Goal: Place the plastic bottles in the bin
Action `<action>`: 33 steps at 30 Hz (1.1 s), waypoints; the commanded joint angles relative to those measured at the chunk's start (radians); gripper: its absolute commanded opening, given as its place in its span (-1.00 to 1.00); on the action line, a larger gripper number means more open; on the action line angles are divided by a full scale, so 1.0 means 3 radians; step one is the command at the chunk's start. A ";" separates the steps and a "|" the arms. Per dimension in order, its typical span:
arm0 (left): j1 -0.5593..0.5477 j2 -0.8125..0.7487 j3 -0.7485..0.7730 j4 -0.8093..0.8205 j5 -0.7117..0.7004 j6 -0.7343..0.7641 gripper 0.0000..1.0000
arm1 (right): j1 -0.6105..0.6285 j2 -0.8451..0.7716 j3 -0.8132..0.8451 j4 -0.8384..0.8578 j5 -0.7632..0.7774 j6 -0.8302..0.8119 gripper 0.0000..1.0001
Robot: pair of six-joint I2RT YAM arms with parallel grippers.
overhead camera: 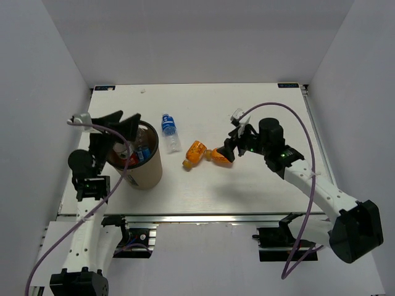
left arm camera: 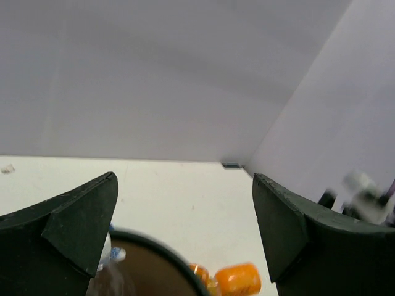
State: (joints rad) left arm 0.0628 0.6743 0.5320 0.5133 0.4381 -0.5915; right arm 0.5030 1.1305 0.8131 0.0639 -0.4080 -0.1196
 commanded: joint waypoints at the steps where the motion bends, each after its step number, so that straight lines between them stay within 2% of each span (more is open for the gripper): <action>1: -0.0005 0.0155 0.0603 -0.0881 -0.0395 -0.0130 0.96 | 0.0062 0.0194 0.0193 -0.0524 -0.0088 -0.1102 0.79; 3: -0.0005 0.0186 0.0869 -0.1392 -0.0646 -0.0115 0.96 | 0.0062 0.0520 0.0510 -0.1014 0.0091 -0.1227 0.79; 6: -0.0010 0.0176 0.1186 -0.2042 -0.1478 0.0028 0.96 | 0.0062 0.0966 0.0858 -0.1378 0.0362 -0.1289 0.79; 7: -0.0010 0.0196 0.1284 -0.2312 -0.1941 0.0069 0.96 | 0.0062 0.1063 0.0894 -0.1384 0.0439 -0.1289 0.79; 11: -0.0005 0.0518 0.1662 -0.2580 -0.2374 0.0279 0.96 | 0.0067 0.1533 0.1032 -0.1506 0.0587 -0.1365 0.79; 14: -0.0010 0.0886 0.1877 -0.2820 -0.2468 0.0279 0.96 | 0.0067 0.1733 0.1063 -0.1532 0.0634 -0.1386 0.79; 19: -0.0005 0.0831 0.1745 -0.2632 -0.2661 0.0244 0.96 | 0.0077 0.1938 0.1079 -0.1476 0.0547 -0.1396 0.79; 22: 0.0000 0.0723 0.1699 -0.2667 -0.2846 0.0208 0.96 | 0.0082 0.2035 0.1084 -0.1440 0.0511 -0.1289 0.66; 25: -0.0005 0.0682 0.1719 -0.2703 -0.2877 0.0218 0.96 | 0.0093 0.2046 0.1063 -0.1420 0.0547 -0.1202 0.40; 26: -0.0005 0.0672 0.1699 -0.2688 -0.2877 0.0218 0.96 | 0.0093 0.2005 0.1063 -0.1425 0.0603 -0.1166 0.31; 28: -0.0005 0.0647 0.1683 -0.2672 -0.2872 0.0203 0.96 | 0.0098 0.1913 0.1033 -0.1435 0.0664 -0.1115 0.26; 33: -0.0005 0.0560 0.1602 -0.2687 -0.2831 0.0095 0.96 | 0.0098 0.1244 0.0889 -0.1374 0.0874 -0.0946 0.12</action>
State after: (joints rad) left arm 0.0616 0.8646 1.0260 -0.2909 -0.4046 -0.5426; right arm 0.5278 1.6638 1.0760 -0.3786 -0.1768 -0.4488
